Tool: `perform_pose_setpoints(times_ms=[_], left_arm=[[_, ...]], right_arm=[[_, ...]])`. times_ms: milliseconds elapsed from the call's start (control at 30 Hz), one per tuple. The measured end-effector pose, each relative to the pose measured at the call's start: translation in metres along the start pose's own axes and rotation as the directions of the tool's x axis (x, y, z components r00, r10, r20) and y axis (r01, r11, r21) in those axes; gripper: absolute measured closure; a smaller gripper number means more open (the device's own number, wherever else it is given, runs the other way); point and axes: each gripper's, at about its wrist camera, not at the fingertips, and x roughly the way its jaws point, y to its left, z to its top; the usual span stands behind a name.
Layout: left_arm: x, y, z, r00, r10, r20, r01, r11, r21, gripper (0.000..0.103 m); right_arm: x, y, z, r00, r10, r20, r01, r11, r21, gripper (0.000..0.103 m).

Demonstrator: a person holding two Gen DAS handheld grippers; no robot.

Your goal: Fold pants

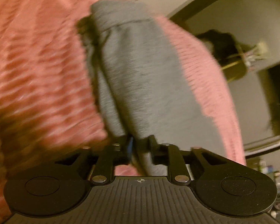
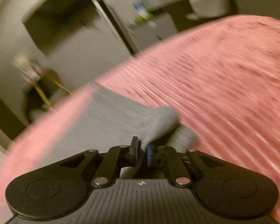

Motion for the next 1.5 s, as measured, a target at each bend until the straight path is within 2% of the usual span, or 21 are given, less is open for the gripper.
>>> perform_pose_setpoints(times_ms=[67, 133, 200, 267, 300, 400, 500, 600, 733, 833, 933, 1033, 1100, 1167, 1300, 1433, 1500], left_arm=[[-0.008, 0.000, 0.000, 1.000, -0.013, 0.029, 0.014, 0.998, -0.057, 0.052], [-0.020, -0.007, 0.001, 0.998, -0.023, 0.061, 0.027, 0.998, -0.058, 0.045], [-0.028, -0.022, 0.001, 0.996, -0.028, 0.086, 0.029, 0.999, -0.015, 0.037], [-0.029, -0.045, -0.004, 0.995, -0.037, 0.097, 0.033, 0.998, 0.047, 0.022], [-0.027, -0.052, -0.007, 0.994, -0.045, 0.095, 0.038, 0.996, 0.075, 0.020], [-0.012, -0.069, -0.021, 0.998, -0.053, 0.047, 0.047, 0.993, 0.112, 0.019], [0.006, -0.078, -0.043, 0.997, -0.070, -0.042, 0.075, 0.990, 0.121, 0.019], [0.021, -0.092, -0.066, 0.994, -0.056, -0.094, 0.073, 0.981, 0.180, 0.019], [0.031, -0.108, -0.090, 0.997, -0.021, -0.079, 0.043, 0.959, 0.282, 0.009], [0.036, -0.117, -0.106, 0.997, -0.009, -0.075, 0.033, 0.944, 0.328, 0.007], [0.039, -0.120, -0.116, 0.993, -0.026, -0.117, 0.064, 0.937, 0.342, 0.007], [0.041, -0.115, -0.122, 0.987, -0.054, -0.153, 0.099, 0.946, 0.308, 0.007], [0.043, -0.109, -0.119, 0.985, -0.063, -0.162, 0.107, 0.954, 0.280, 0.010], [0.042, -0.107, -0.117, 0.986, -0.074, -0.151, 0.113, 0.956, 0.271, 0.022], [0.039, -0.089, -0.113, 0.985, -0.082, -0.154, 0.114, 0.970, 0.214, 0.046], [0.040, -0.081, -0.108, 0.987, -0.074, -0.142, 0.098, 0.981, 0.167, 0.072], [0.038, -0.078, -0.107, 0.986, -0.092, -0.140, 0.113, 0.982, 0.149, 0.076]], right_arm=[[-0.002, -0.015, -0.002, 0.999, 0.032, 0.001, -0.032, 0.996, 0.084, 0.091], [-0.008, -0.025, -0.001, 0.999, 0.052, 0.006, -0.052, 0.986, 0.159, 0.088], [-0.013, -0.029, 0.000, 0.998, 0.061, 0.012, -0.062, 0.982, 0.177, 0.087], [-0.016, -0.030, 0.000, 0.997, 0.083, 0.011, -0.083, 0.979, 0.189, 0.086], [-0.017, -0.029, 0.000, 0.995, 0.094, 0.008, -0.094, 0.976, 0.197, 0.086], [-0.009, -0.022, -0.005, 0.991, 0.131, -0.034, -0.120, 0.966, 0.229, 0.086], [-0.005, -0.017, -0.014, 0.984, 0.162, -0.070, -0.141, 0.959, 0.248, 0.086], [-0.006, -0.009, -0.023, 0.974, 0.204, -0.100, -0.176, 0.956, 0.235, 0.086], [-0.009, 0.008, -0.039, 0.958, 0.245, -0.148, -0.211, 0.953, 0.216, 0.086], [-0.011, 0.028, -0.055, 0.940, 0.283, -0.191, -0.243, 0.948, 0.204, 0.086], [-0.013, 0.051, -0.062, 0.927, 0.289, -0.237, -0.259, 0.954, 0.149, 0.082], [-0.014, 0.059, -0.062, 0.905, 0.333, -0.266, -0.297, 0.940, 0.165, 0.080], [-0.009, 0.061, -0.065, 0.887, 0.351, -0.301, -0.306, 0.934, 0.186, 0.080], [-0.004, 0.061, -0.065, 0.878, 0.362, -0.313, -0.311, 0.929, 0.202, 0.088], [-0.011, 0.059, -0.064, 0.887, 0.351, -0.302, -0.301, 0.933, 0.199, 0.096], [-0.025, 0.070, -0.062, 0.913, 0.311, -0.265, -0.295, 0.950, 0.099, 0.097], [-0.033, 0.074, -0.059, 0.918, 0.320, -0.236, -0.315, 0.947, 0.061, 0.097]])
